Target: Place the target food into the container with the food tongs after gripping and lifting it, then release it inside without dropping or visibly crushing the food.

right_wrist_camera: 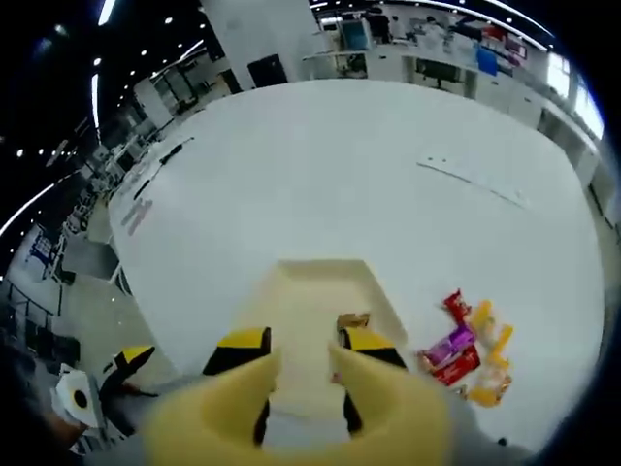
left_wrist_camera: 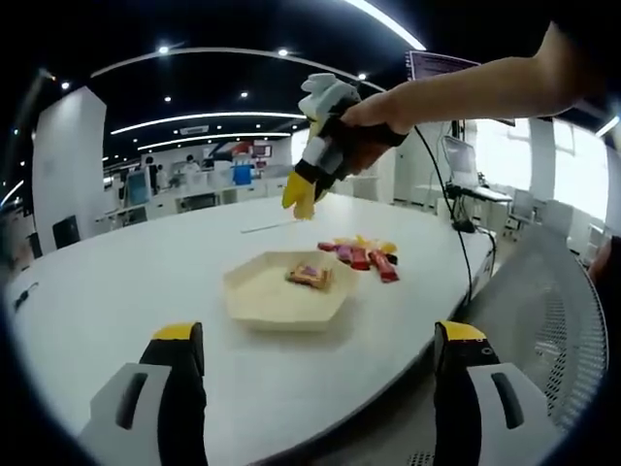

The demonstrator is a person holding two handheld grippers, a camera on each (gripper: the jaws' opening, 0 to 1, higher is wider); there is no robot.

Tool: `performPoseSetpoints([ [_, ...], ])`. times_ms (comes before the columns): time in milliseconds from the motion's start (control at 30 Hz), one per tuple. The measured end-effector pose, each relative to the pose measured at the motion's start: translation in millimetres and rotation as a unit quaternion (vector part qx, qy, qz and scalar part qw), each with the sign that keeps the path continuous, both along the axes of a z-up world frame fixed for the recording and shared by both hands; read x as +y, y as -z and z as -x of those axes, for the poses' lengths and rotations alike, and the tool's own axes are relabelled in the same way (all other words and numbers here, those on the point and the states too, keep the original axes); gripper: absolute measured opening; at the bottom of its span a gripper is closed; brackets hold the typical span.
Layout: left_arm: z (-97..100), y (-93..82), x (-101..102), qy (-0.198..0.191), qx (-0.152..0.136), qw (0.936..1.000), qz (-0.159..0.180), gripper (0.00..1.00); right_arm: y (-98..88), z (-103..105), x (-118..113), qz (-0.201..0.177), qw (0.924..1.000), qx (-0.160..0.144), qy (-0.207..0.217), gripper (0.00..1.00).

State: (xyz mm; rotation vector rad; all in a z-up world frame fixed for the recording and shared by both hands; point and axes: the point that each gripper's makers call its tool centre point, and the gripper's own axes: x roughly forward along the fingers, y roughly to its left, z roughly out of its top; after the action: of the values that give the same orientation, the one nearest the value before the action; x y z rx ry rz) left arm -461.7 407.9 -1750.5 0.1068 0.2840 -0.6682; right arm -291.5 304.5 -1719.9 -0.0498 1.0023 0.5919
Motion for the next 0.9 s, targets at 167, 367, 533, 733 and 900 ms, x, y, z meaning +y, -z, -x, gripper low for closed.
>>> performPoseSetpoints([
  [167, 0.7, -0.3, -0.3, 0.001, 0.0, 1.0, 0.0, 0.95, -2.7, 1.0, -18.5, -0.004, 0.9999, -0.003, 0.013, 0.28],
  [367, 1.0, 0.4, -0.5, 0.002, 0.003, 1.0, -0.001, 0.95, 12.8, 9.4, -66.3, 0.004, 0.9983, 0.009, 0.057, 0.28],
  [533, 1.5, 2.2, -1.0, 0.004, 0.007, 1.0, -0.004, 0.93, 31.0, 21.2, -107.9, 0.007, 0.9946, 0.023, 0.101, 0.28],
  [733, 2.2, 1.6, -2.2, 0.008, 0.007, 0.9999, -0.002, 0.94, 57.3, 36.9, -139.9, 0.003, 0.9879, 0.046, 0.148, 0.29],
  [900, 2.6, 3.1, -1.7, 0.01, 0.01, 0.9999, -0.005, 0.93, 75.1, 46.5, -151.2, 0.001, 0.9836, 0.06, 0.17, 0.29],
])
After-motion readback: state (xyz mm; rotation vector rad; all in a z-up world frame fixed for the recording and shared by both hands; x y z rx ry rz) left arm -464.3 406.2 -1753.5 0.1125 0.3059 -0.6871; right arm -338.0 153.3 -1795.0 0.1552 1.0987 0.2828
